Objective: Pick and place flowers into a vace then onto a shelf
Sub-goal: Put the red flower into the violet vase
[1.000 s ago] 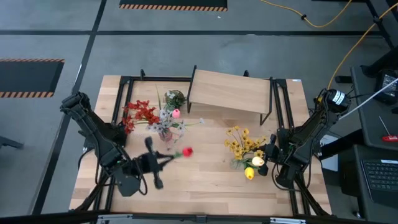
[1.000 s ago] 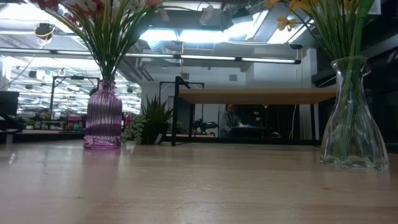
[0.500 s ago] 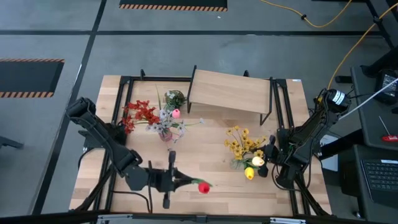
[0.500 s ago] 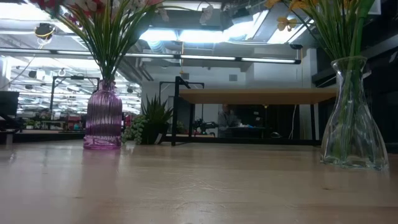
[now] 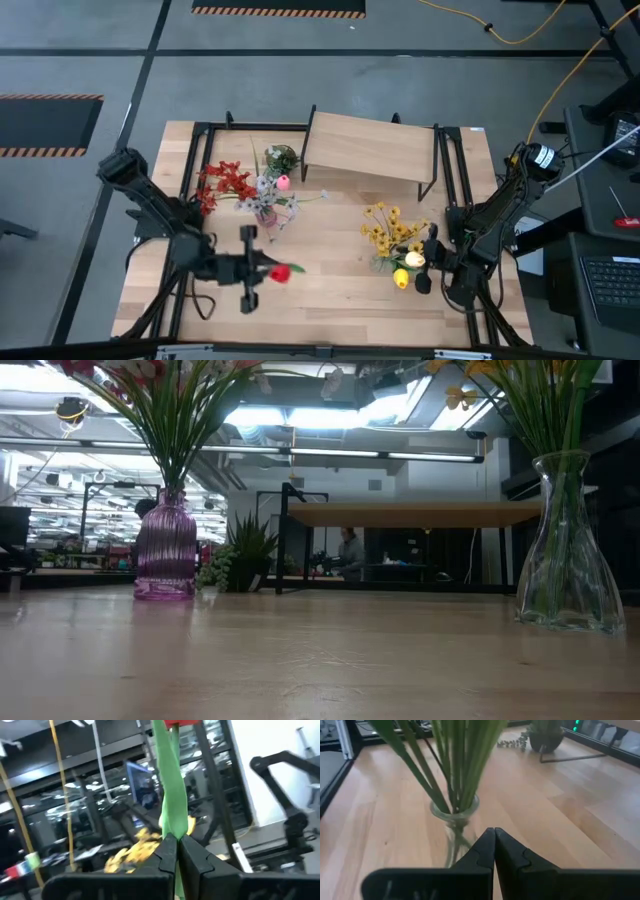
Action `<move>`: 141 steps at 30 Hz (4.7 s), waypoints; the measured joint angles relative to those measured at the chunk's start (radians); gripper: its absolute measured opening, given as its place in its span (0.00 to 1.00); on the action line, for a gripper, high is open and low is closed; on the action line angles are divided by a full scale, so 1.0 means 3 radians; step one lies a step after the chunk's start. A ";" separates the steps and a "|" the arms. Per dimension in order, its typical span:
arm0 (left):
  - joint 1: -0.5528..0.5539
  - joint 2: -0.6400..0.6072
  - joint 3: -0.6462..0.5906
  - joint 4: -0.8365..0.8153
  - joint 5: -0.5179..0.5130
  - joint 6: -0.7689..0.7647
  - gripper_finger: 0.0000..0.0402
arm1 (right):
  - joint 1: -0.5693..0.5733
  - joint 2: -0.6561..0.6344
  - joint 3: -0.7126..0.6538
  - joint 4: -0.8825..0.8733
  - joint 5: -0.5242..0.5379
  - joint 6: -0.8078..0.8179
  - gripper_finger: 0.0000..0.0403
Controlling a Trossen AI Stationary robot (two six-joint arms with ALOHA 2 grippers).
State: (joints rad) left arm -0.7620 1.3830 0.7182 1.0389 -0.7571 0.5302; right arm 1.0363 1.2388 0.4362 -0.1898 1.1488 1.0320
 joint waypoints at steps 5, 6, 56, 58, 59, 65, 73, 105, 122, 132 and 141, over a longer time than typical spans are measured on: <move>-0.0032 -0.0287 -0.0306 0.0026 -0.0323 0.0031 0.01 | 0.0000 0.0000 0.0000 0.0068 0.0003 -0.0077 0.03; -0.0032 -0.0326 -0.0329 0.0056 -0.0342 0.0125 0.01 | 0.0000 -0.0001 0.0000 0.0069 0.0006 -0.0077 0.03; 0.0447 -0.0527 -0.1073 0.1760 -0.0886 0.1844 0.01 | -0.0205 0.0000 -0.0004 0.0043 0.0084 -0.0154 0.03; 0.0454 -0.0541 -0.1141 0.1758 -0.0753 0.1910 0.01 | -0.0205 -0.0001 -0.0004 0.0043 0.0084 -0.0155 0.03; 0.0451 -0.0545 -0.1155 0.1759 -0.0727 0.1913 0.01 | -0.0205 -0.0001 -0.0004 0.0042 0.0084 -0.0155 0.03; 0.0453 -0.0548 -0.1159 0.1761 -0.0499 0.2169 0.01 | -0.0212 0.0000 -0.0004 0.0006 0.0087 -0.0155 0.03; 0.0451 -0.0548 -0.1159 0.1735 -0.0545 0.2381 0.01 | -0.0214 0.0000 -0.0004 0.0009 0.0090 -0.0155 0.03; 0.0228 -0.0547 -0.0464 0.0536 -0.1206 0.2128 0.01 | -0.0214 0.0000 -0.0004 0.0022 0.0092 -0.0142 0.03; 0.0233 -0.0548 -0.0806 0.1110 -0.1208 0.1996 0.01 | -0.0214 -0.0001 -0.0004 0.0019 0.0088 -0.0147 0.03; 0.0271 -0.0548 -0.1113 0.1757 -0.0928 0.2306 0.01 | -0.0214 -0.0001 -0.0004 0.0016 0.0088 -0.0152 0.03; 0.0480 -0.0548 -0.1272 0.1761 -0.0495 0.2042 0.01 | -0.0214 0.0000 -0.0004 0.0014 0.0086 -0.0152 0.03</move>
State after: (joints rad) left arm -0.6178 1.2186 0.3365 1.5673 -0.9056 1.1429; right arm 0.9722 1.2388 0.4351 -0.1856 1.1748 0.9863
